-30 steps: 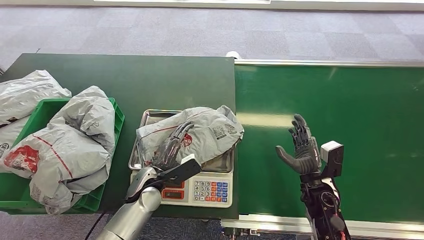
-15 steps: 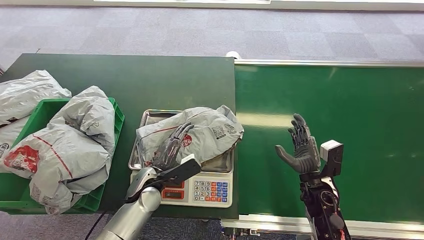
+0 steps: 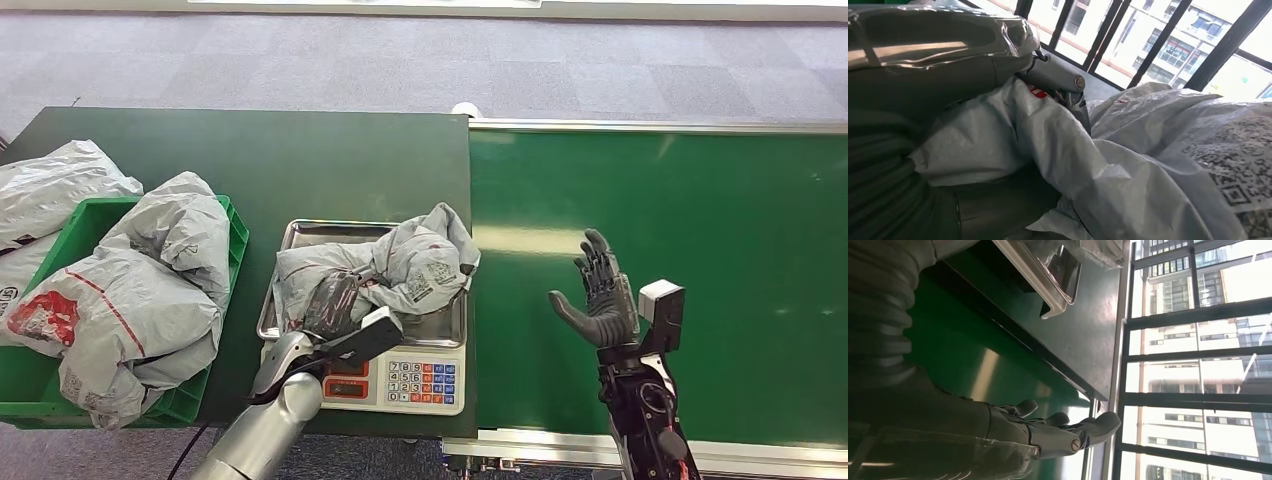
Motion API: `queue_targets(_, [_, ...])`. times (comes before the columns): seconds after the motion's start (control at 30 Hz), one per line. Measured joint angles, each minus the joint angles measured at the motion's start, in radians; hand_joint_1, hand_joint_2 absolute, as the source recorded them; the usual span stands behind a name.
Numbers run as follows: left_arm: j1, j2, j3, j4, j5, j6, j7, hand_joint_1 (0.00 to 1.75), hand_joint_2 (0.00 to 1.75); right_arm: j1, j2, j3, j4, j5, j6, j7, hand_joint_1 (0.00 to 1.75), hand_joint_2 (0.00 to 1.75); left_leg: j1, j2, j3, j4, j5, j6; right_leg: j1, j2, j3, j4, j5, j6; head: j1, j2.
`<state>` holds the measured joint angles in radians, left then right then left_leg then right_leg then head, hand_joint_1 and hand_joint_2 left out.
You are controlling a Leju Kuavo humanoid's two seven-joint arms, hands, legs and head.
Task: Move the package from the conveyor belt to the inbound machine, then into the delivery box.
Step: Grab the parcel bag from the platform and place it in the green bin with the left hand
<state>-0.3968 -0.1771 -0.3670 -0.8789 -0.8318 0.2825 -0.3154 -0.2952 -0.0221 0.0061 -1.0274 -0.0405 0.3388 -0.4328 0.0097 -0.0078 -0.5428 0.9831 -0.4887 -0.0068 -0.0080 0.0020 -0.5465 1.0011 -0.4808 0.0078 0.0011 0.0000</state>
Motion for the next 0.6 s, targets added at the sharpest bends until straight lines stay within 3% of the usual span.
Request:
queue_targets(0.3, [-0.009,-0.001,-0.001,0.003,0.000,0.011,-0.012,1.75,1.75,0.016,0.000,-0.008,-0.021,-0.002,-0.004,0.003,0.00,1.75,0.000,0.000,0.000,0.000,0.000,0.000,0.000,0.000,0.000,0.000,0.000,0.000,0.000,0.000])
queue_targets(0.6, [-0.004,-0.008,-0.006,0.018,0.063,0.177,-0.109,1.75,1.75,0.054,-0.002,-0.029,-0.056,-0.015,-0.014,0.008,0.00,1.75,0.000,0.000,-0.001,0.000,0.000,0.000,0.000,0.000,-0.001,0.000,0.000,0.000,0.000,0.000])
